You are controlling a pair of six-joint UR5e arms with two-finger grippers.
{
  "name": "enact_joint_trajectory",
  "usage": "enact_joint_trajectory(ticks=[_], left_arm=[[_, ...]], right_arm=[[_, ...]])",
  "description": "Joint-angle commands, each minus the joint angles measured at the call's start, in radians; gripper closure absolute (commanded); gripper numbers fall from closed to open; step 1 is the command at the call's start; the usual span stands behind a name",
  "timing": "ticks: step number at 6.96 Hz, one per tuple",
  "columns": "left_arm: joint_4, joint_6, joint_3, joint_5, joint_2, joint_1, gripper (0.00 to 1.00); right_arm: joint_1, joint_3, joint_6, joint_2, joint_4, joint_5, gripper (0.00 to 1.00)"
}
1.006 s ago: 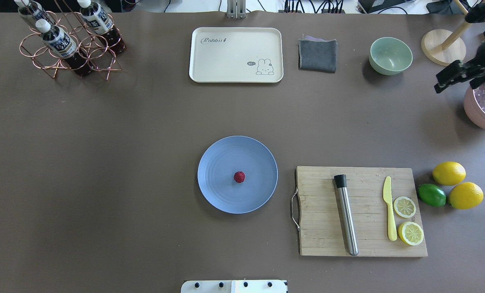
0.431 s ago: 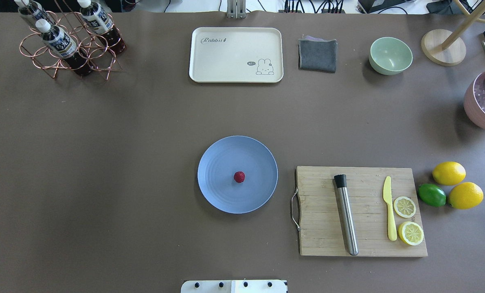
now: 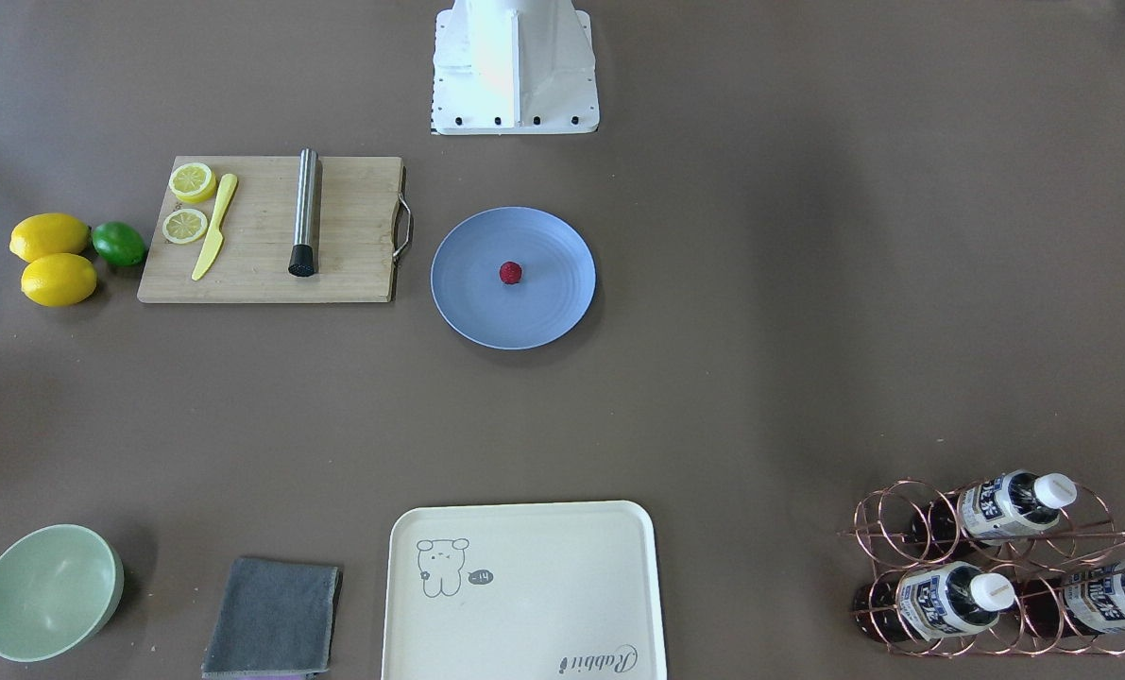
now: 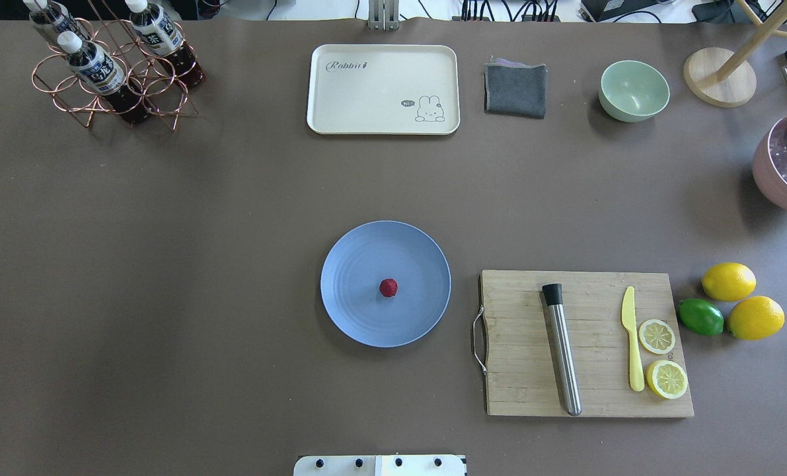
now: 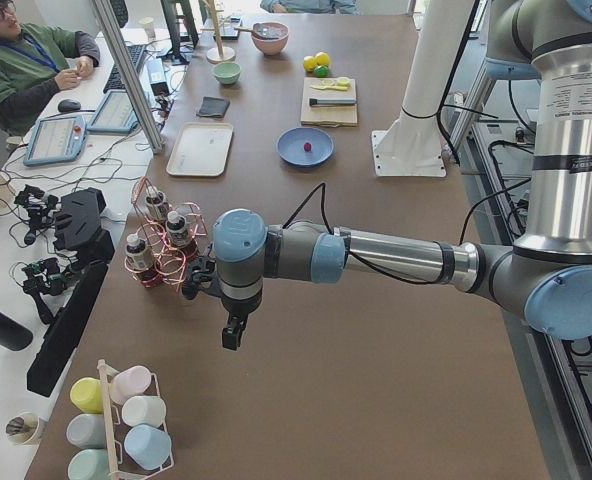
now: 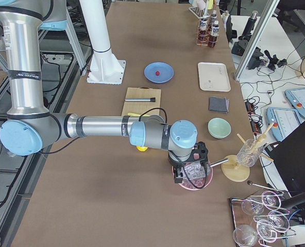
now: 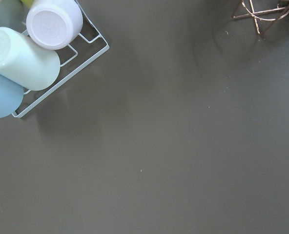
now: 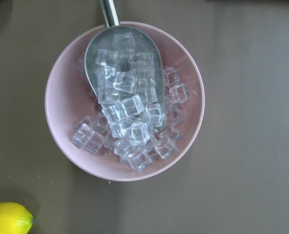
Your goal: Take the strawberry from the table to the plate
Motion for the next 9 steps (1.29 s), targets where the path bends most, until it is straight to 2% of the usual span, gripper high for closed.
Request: enact_joint_trajectory(ticks=[1,9], left_arm=[[-0.003,-0.002,0.01,0.001,0.011,0.0,0.02],[-0.003,-0.005,0.022,-0.001,0.008,0.004,0.02]], right_arm=[[0.012,-0.029,-0.002,-0.012,0.002,-0.03,0.0],[0.023,-0.014,0.077,0.045,0.0,-0.021,0.0]])
